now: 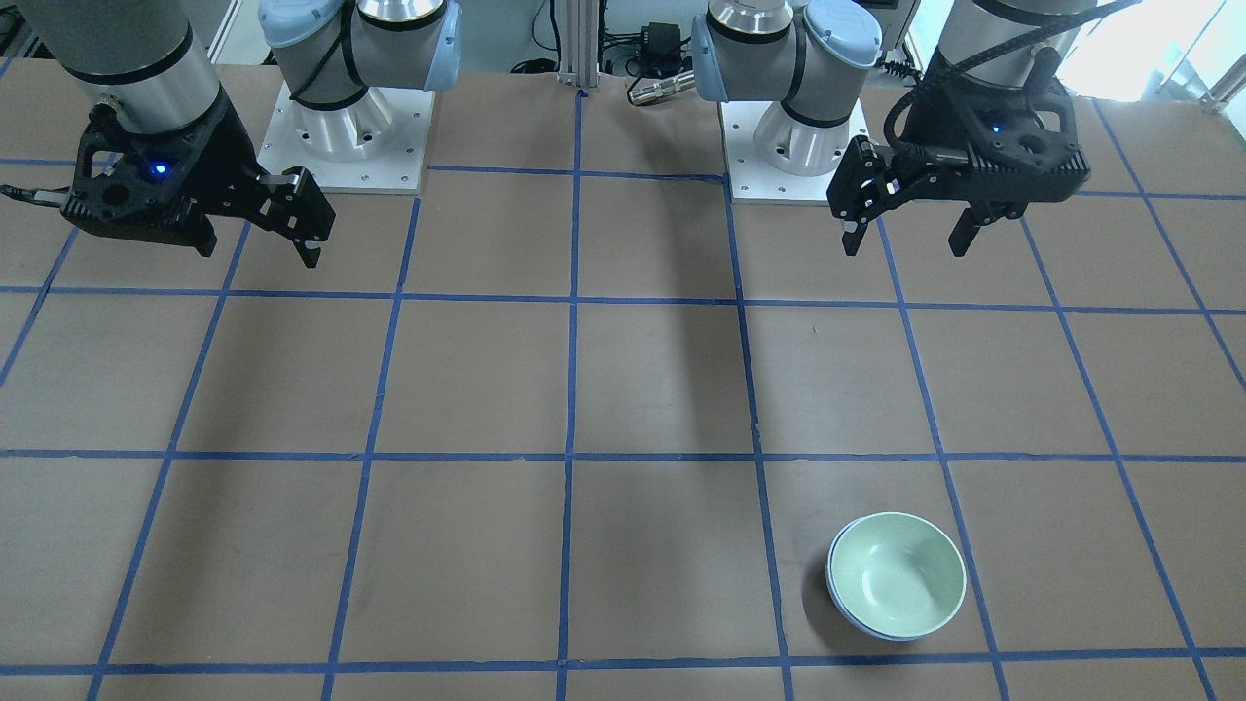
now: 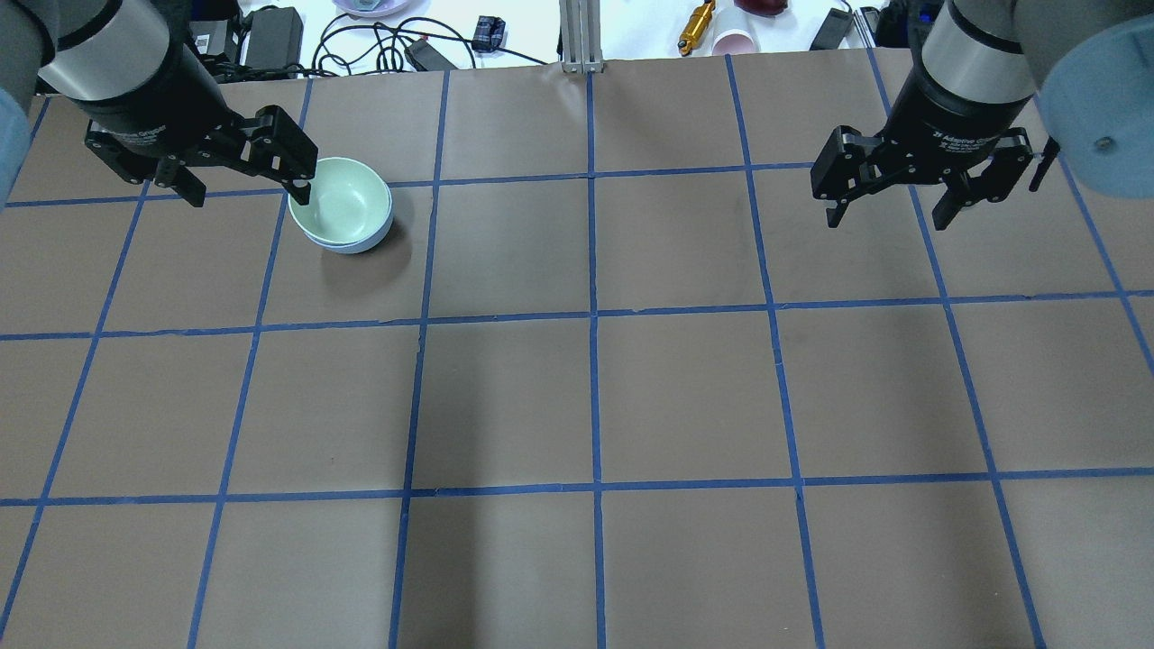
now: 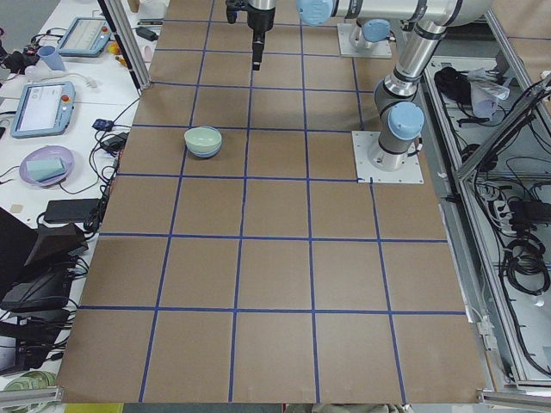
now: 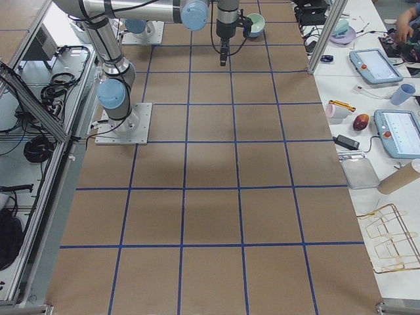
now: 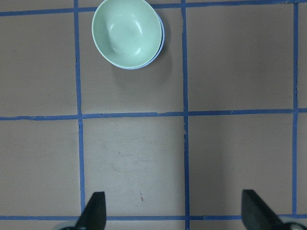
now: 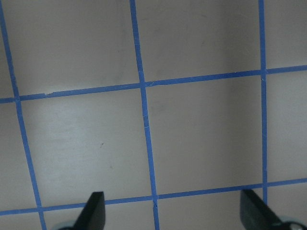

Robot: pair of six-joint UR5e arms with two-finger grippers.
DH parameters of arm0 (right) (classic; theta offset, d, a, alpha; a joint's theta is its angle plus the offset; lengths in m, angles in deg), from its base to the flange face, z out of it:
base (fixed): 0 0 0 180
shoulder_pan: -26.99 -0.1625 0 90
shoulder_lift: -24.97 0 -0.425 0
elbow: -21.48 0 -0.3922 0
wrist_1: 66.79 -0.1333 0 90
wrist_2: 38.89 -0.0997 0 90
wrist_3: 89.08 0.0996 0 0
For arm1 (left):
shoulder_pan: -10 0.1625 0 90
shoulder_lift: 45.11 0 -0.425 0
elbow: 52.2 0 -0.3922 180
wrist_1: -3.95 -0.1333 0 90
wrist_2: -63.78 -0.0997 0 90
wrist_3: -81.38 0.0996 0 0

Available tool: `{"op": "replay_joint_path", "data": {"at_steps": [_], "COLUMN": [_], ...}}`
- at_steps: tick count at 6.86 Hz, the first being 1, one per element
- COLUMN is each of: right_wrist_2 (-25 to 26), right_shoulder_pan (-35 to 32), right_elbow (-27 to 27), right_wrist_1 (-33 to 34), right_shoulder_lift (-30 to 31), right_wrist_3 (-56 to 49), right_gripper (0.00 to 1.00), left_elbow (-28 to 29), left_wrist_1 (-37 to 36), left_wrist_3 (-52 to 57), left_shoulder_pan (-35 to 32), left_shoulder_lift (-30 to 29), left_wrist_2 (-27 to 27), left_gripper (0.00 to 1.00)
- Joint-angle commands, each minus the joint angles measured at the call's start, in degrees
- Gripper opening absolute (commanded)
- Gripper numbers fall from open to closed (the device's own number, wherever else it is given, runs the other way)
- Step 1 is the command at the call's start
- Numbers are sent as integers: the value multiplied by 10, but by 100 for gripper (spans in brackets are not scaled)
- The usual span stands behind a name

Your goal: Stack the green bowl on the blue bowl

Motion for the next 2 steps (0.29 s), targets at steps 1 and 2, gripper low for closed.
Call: {"op": "replay_joint_path", "data": {"at_steps": [1,2], "right_wrist_2": [0,0], "right_shoulder_pan": [0,0], "right_elbow": [-1,0], "right_wrist_1": [0,0], "right_shoulder_lift": [0,0], "right_wrist_3": [0,0], "right_gripper": [100,100], "left_elbow": [-1,-4], "left_wrist_1": [0,0], "left_wrist_3": [-1,-2], "left_shoulder_pan": [0,0], "left_shoulder_lift": [0,-2], "left_wrist_2": [1,1], "left_gripper": [100,100]}}
